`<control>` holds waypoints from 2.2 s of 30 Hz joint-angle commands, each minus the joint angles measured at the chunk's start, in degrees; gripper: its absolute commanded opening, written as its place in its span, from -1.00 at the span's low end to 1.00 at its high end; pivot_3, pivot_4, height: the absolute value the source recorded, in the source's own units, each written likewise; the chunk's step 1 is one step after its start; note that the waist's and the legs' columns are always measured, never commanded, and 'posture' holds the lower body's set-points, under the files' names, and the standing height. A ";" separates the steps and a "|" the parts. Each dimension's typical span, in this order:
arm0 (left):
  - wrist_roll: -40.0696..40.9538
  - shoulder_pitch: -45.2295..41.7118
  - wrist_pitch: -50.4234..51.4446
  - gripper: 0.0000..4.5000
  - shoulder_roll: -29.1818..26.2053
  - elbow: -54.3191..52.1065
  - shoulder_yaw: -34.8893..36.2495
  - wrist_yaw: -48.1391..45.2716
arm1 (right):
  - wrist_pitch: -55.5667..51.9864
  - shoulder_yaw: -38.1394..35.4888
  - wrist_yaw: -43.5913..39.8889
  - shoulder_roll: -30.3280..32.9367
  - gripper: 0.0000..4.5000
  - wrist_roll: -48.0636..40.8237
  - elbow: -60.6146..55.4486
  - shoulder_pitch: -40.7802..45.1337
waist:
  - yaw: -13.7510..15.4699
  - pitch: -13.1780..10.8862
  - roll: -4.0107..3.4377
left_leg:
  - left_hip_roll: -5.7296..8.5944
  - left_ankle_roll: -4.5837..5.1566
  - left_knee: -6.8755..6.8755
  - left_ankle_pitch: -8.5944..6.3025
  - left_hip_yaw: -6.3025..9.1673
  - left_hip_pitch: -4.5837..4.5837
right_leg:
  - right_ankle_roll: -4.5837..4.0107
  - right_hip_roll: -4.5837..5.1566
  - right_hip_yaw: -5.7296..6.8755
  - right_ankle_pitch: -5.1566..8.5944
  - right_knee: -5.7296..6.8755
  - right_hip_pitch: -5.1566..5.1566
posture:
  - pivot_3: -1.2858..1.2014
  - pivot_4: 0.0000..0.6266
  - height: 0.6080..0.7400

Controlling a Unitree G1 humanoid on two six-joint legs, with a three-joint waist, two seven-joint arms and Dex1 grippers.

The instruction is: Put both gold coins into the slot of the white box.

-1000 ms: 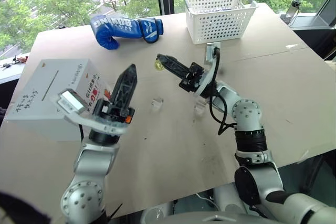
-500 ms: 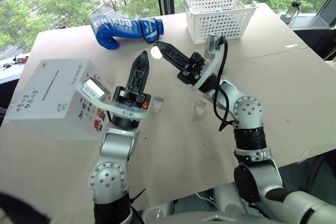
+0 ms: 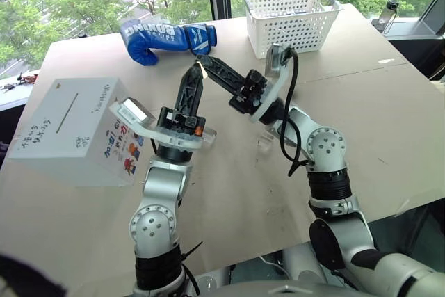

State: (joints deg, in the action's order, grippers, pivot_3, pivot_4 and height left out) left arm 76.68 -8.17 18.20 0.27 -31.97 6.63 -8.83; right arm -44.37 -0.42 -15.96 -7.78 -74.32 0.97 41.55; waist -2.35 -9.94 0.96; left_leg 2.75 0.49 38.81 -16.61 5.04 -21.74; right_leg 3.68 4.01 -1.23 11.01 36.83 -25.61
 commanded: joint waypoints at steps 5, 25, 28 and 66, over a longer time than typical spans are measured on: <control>-0.11 -0.41 -0.36 -0.91 0.13 -1.18 -0.26 -0.88 | 0.85 0.82 -0.64 -4.98 -1.00 -0.48 -2.32 3.49 | 0.00 0.00 0.00 | 0.00 0.00 0.00 0.00 0.01 0.00 | 0.00 0.00 0.00 0.00 0.00 0.00 | 0.03 -0.52 0.71; -0.88 -11.22 4.94 -1.00 -25.33 -7.82 14.35 18.45 | 13.94 6.45 -14.07 7.52 0.98 25.96 4.14 1.14 | 0.07 -0.03 0.04 | 0.01 -0.02 0.02 0.01 0.12 -0.01 | 0.00 -0.04 0.11 0.00 0.02 -0.01 | 0.03 -0.52 0.71; 0.42 -14.59 9.12 -1.00 -36.18 -7.18 17.25 21.91 | 22.32 15.32 -19.77 11.46 0.98 39.98 7.34 0.56 | 0.01 -0.04 0.04 | 0.09 -0.01 0.02 0.01 0.08 0.00 | 0.00 -0.02 0.08 0.00 -0.02 0.01 | 0.03 -0.52 0.71; -32.91 14.69 34.48 -1.00 -56.46 -0.47 43.87 -0.40 | 21.08 14.22 -34.80 8.02 0.98 48.19 -0.56 -3.38 | -0.83 -0.14 0.26 | -0.12 -0.21 -0.46 0.09 0.18 -0.02 | 0.01 0.04 0.12 0.02 -0.12 -0.23 | 0.03 -0.52 0.71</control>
State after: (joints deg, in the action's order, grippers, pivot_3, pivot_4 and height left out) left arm 45.58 6.55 54.14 -56.12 -30.89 50.41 -8.51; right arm -20.98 14.98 -48.10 -0.46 -22.86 5.59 38.20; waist -3.18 -10.09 1.22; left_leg 2.64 0.29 38.37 -16.53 5.24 -21.77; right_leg 3.68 4.05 -1.08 11.02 36.70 -25.82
